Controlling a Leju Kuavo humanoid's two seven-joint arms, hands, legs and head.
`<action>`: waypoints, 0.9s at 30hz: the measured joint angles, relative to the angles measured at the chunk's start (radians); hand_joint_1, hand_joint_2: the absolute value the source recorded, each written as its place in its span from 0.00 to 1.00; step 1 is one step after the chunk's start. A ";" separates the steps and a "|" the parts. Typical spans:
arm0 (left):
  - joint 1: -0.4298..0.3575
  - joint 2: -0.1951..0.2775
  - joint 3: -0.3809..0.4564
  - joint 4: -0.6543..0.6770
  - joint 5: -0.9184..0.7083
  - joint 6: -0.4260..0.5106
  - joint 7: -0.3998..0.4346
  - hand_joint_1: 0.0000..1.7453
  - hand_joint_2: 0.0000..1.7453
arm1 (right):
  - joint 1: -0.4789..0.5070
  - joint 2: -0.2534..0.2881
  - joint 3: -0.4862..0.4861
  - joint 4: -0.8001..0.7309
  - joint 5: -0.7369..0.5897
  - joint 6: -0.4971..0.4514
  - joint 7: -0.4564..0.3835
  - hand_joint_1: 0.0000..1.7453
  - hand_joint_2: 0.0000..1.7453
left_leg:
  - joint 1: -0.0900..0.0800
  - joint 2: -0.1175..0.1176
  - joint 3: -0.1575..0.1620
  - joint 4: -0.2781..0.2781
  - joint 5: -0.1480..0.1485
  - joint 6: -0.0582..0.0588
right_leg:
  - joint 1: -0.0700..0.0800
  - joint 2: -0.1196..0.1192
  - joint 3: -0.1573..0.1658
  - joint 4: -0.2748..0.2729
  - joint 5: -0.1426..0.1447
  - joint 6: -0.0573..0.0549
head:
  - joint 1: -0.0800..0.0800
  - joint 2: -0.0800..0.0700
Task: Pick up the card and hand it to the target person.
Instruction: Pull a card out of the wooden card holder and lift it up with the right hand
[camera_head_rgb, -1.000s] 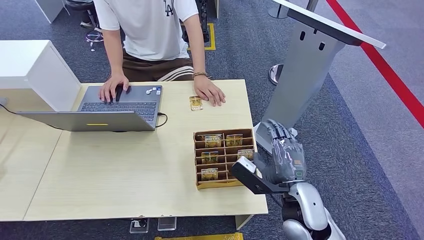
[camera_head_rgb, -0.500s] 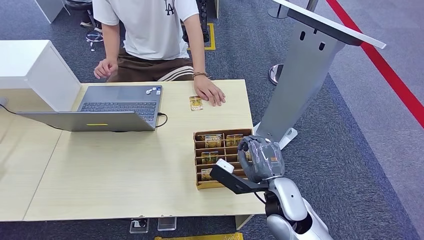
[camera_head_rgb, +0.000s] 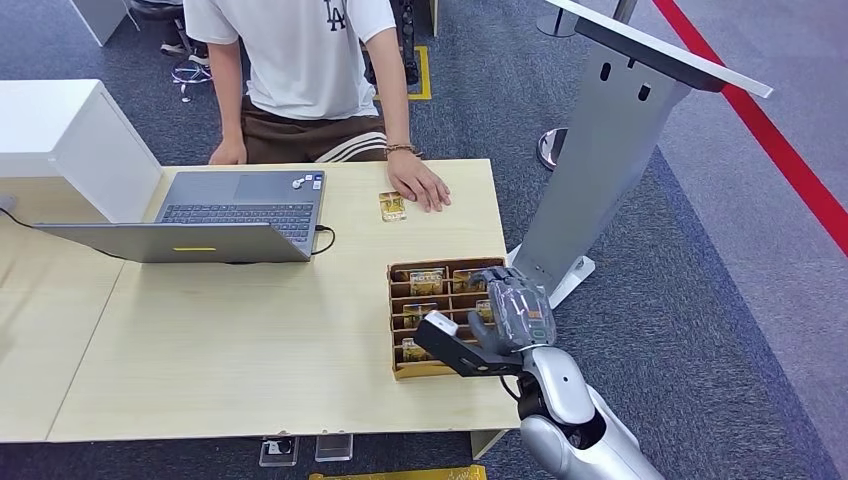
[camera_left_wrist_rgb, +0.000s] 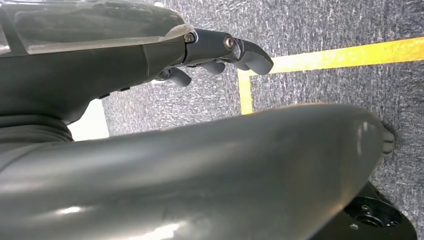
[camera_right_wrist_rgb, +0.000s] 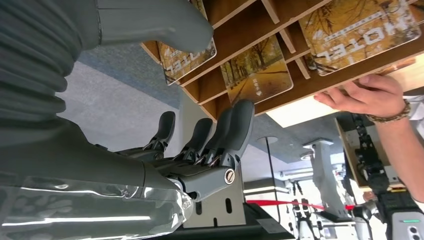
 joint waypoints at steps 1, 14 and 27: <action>0.000 0.000 0.000 0.000 0.001 0.000 0.000 0.00 0.00 | 0.000 -0.001 0.000 0.002 0.000 -0.001 0.005 0.46 1.00 | 0.000 0.000 0.000 0.000 0.000 0.000 | 0.000 0.000 0.000 0.000 0.000 0.000 | 0.000 0.000; 0.001 0.000 -0.007 0.000 0.017 -0.001 -0.020 0.00 0.00 | 0.010 -0.035 -0.009 -0.003 0.007 0.007 0.072 0.45 1.00 | 0.000 0.000 0.000 0.000 0.000 0.000 | 0.000 0.000 0.000 0.000 0.000 0.000 | 0.000 0.000; 0.002 -0.002 -0.007 0.000 0.028 0.000 -0.014 0.00 0.00 | 0.043 -0.065 -0.050 -0.023 0.013 0.014 0.076 0.43 1.00 | 0.000 0.000 0.000 0.000 0.000 0.000 | 0.000 0.000 0.000 0.000 0.000 0.000 | 0.000 0.000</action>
